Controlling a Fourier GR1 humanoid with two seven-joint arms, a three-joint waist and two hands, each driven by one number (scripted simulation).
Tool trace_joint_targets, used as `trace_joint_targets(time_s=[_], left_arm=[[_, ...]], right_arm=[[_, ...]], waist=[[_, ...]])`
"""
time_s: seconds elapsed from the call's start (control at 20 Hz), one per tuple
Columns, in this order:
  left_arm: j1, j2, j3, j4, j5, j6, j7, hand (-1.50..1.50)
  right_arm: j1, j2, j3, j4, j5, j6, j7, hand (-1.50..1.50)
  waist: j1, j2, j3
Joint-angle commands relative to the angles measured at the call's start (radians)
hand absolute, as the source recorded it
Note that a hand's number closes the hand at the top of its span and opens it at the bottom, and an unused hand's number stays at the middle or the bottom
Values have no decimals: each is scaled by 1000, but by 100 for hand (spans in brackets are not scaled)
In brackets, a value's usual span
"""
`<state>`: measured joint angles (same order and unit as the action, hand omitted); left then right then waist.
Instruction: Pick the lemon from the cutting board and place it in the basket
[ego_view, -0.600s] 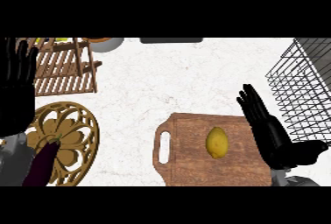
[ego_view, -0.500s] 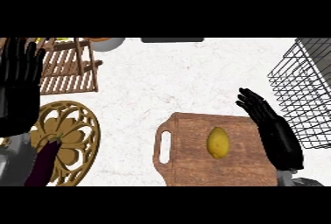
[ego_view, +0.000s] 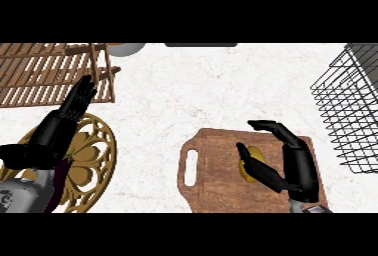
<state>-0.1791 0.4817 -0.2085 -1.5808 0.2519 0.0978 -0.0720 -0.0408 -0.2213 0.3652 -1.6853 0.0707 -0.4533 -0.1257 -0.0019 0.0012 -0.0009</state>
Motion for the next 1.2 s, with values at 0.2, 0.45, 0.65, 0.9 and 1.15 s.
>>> trace_joint_targets(time_s=[0.2, 0.45, 0.65, 0.9, 1.15], left_arm=[[16, -4, -33, 30, -27, -26, 7, 0], [31, 21, -9, 39, -29, -28, 4, 0], [18, -1, -19, 29, -33, -8, 29, 0], [10, 9, -16, 17, -28, -17, 49, 0], [18, -7, -21, 26, -24, -26, 37, 0]], right_arm=[[-46, 131, 132, 132, 529, -352, 331, -150], [-75, 42, 27, 114, 773, -265, 612, -150], [-79, -64, 21, 76, 875, -7, 789, -150], [-100, -71, 85, -65, 824, 351, 1035, -150], [-176, -32, 101, -302, 706, 663, 1302, -150]], waist=[[-3, -7, -7], [-32, -19, -15], [-54, -26, -17], [-39, -25, -11], [-31, -20, -8]])
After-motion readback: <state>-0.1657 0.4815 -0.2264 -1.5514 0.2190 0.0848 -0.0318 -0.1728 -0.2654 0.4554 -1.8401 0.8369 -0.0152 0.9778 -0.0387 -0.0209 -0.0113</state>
